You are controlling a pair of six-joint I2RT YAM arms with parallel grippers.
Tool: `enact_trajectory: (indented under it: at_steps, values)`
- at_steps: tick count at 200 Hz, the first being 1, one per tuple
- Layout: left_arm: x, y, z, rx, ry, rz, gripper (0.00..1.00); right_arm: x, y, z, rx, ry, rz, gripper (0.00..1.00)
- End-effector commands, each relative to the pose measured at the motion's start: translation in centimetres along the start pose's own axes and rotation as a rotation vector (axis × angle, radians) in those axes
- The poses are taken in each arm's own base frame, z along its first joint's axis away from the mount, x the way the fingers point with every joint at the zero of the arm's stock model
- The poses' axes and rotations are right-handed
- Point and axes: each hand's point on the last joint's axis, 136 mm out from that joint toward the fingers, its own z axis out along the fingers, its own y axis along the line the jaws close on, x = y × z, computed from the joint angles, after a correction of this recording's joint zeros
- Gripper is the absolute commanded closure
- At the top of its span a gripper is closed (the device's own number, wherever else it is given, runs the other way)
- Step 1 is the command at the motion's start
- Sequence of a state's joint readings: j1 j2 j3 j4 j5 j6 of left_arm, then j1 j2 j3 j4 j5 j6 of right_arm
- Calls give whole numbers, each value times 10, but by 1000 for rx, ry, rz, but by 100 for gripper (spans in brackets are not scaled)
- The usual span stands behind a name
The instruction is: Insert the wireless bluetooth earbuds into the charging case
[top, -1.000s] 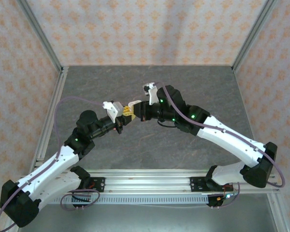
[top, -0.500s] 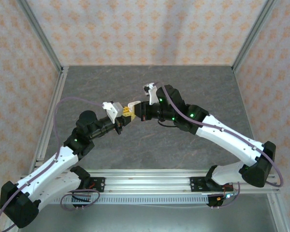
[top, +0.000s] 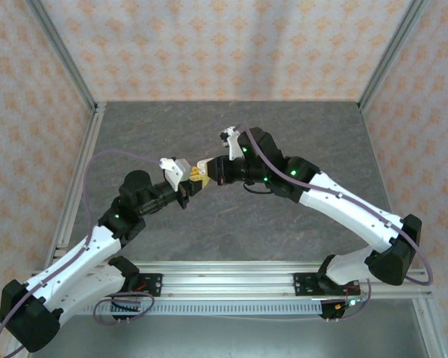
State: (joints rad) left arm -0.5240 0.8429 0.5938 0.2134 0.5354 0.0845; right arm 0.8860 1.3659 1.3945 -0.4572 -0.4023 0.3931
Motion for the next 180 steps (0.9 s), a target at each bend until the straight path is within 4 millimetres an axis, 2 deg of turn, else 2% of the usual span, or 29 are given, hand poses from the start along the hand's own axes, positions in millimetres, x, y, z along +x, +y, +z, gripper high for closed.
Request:
enact_trajectory:
  at_steps: [1,26,51,88,124,155,180]
  values:
    - [-9,-3,1,14,-41,46,100,-18,1,-28,37,-46,-28,88]
    - [-1,-2,3,9,-19,48,100,-25,-6,-37,87,-52,-41,85]
    - [5,-1,2,5,3,57,100,-33,-33,-42,201,-52,-20,84]
    - [13,0,3,2,34,66,100,-31,-129,-33,441,42,147,78]
    - [19,-2,3,13,49,68,100,-26,-219,-15,589,155,256,67]
    - [21,-2,4,22,53,68,100,-24,-278,5,671,261,269,59]
    - [25,-4,7,35,66,69,100,-20,-316,19,724,365,271,58]
